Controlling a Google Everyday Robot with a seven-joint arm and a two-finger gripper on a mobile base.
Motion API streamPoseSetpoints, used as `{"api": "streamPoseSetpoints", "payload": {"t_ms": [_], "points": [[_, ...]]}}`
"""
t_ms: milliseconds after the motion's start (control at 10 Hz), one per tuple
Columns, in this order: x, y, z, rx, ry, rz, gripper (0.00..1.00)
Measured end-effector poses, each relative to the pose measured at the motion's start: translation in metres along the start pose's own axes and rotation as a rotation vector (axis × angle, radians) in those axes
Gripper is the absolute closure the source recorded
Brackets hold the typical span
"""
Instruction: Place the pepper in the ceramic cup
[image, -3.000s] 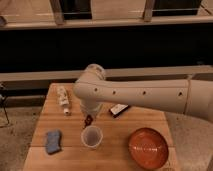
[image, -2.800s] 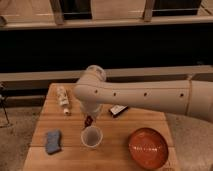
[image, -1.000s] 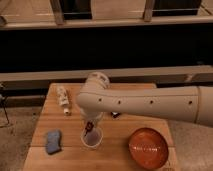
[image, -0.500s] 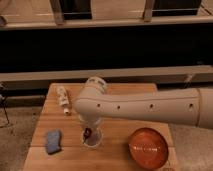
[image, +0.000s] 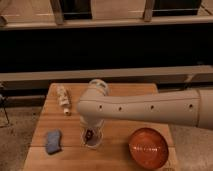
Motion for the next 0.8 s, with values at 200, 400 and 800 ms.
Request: {"api": "streamPoseSetpoints", "payload": {"t_ms": [200, 400, 800], "points": [[0.0013, 0.0021, 0.0008, 0.002, -0.001, 0.007, 0.2], [0.0031, 0.0046, -0.0008, 0.016, 0.0, 0.018, 0.2], [0.0069, 0.0037, 0.0056, 0.02, -0.009, 0.01, 0.23]]}}
